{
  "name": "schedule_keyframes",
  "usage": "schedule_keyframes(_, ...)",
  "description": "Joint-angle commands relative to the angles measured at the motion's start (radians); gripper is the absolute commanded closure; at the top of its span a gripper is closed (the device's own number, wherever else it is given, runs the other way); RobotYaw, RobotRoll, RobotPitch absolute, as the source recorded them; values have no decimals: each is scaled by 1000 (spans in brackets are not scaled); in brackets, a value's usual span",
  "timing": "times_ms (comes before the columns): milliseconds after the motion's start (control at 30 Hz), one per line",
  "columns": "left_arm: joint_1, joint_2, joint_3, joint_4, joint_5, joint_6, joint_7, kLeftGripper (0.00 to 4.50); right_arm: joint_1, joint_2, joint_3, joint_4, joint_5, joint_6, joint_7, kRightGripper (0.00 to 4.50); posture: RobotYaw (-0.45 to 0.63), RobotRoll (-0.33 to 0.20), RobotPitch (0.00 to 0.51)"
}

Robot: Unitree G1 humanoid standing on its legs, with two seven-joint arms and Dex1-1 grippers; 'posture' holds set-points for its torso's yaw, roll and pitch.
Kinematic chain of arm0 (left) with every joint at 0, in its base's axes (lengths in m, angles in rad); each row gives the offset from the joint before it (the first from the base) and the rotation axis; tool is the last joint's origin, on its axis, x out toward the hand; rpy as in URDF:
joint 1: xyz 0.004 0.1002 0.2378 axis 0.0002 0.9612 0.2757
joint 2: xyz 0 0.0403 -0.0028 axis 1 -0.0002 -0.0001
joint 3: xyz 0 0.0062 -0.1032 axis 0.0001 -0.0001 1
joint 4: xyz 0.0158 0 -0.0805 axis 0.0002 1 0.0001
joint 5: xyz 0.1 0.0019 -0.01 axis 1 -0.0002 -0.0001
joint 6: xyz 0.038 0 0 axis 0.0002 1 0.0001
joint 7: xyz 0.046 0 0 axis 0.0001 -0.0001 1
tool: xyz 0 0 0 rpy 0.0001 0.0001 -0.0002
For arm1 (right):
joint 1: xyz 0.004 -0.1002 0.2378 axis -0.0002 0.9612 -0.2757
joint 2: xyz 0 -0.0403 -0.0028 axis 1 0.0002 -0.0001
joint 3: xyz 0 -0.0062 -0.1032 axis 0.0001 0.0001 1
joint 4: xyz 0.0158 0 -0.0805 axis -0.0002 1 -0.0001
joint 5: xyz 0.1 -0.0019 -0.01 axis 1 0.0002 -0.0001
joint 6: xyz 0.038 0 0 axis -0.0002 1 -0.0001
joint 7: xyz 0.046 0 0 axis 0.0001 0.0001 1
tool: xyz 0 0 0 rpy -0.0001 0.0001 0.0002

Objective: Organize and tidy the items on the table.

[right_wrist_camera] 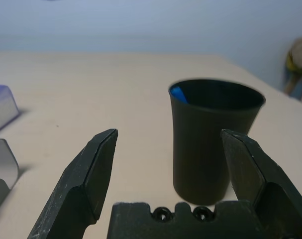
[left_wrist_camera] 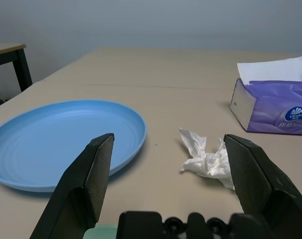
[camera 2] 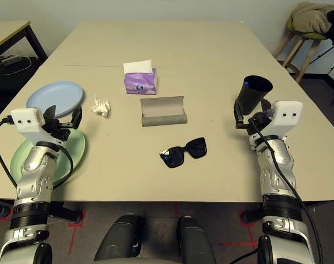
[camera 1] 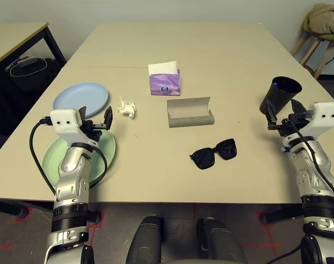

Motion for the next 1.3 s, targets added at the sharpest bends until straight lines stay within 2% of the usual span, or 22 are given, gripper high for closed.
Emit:
schedule_keyframes(33,-6,17,-4,-8,2,9,-15,0,33,5,-21,5,18,28,-6,28,205,0,53)
schedule_keyframes(500,16,8,-3,-15,-4,8,-18,0,52,-10,-47,9,39,-21,42,28,196,0,49)
schedule_keyframes(800,-7,54,18,17,-10,18,-41,0,10,-52,-29,37,55,-18,164,28,202,0,53)
schedule_keyframes(967,-4,64,19,0,-30,49,-63,0,-14,-96,3,66,59,-37,310,28,203,0,55)
schedule_keyframes(1100,13,62,16,-27,-42,69,-76,0,-42,-135,80,75,63,-26,498,28,203,0,56)
schedule_keyframes(1300,33,64,11,-63,-46,84,-90,0,-62,-170,120,72,85,24,643,28,231,0,62)
